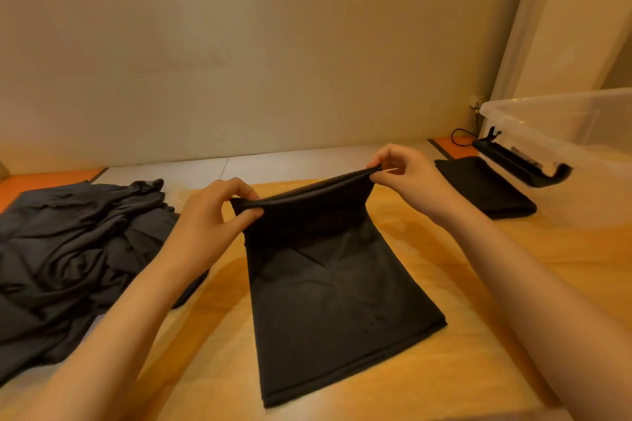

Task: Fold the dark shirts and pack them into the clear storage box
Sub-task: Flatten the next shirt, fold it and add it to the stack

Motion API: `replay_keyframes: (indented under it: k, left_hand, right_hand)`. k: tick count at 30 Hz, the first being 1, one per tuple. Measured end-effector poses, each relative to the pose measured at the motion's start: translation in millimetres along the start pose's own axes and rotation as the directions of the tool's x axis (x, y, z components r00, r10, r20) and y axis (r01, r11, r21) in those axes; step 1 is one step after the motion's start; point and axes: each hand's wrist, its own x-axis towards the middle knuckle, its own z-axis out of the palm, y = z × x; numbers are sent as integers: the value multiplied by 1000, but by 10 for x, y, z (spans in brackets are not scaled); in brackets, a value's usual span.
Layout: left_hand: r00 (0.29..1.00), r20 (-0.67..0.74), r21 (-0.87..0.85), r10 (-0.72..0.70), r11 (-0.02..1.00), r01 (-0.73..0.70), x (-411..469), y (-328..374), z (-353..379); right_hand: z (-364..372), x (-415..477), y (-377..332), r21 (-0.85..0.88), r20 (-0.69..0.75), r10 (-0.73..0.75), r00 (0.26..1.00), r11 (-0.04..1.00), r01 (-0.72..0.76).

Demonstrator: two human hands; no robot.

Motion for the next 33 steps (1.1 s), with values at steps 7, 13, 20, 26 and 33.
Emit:
replay_keyframes:
  k: [7, 13, 20, 26, 33]
  left_hand:
    - [997, 37, -3, 73, 997, -73, -820, 163, 98]
    - [992, -4, -59, 124, 991, -124, -1234, 359, 243]
    - [990, -67, -23, 121, 992, -123, -1506, 500, 387]
    - [986, 8, 113, 167, 980, -166, -1725, 584, 572]
    - [981, 114, 114, 159, 979, -172, -1621, 485, 536]
  right_hand:
    - [-86, -843, 18, -73, 111, -15, 994, 997, 23]
    - [-136, -1311, 108, -125, 107, -53, 993, 990, 66]
    - [-199, -1559, 167, -154, 30, -102, 994, 982, 106]
    - [-177, -1696, 271, -193, 103, -43, 994, 979, 63]
    - [-187, -1676, 289, -321, 130, -68, 989, 941, 107]
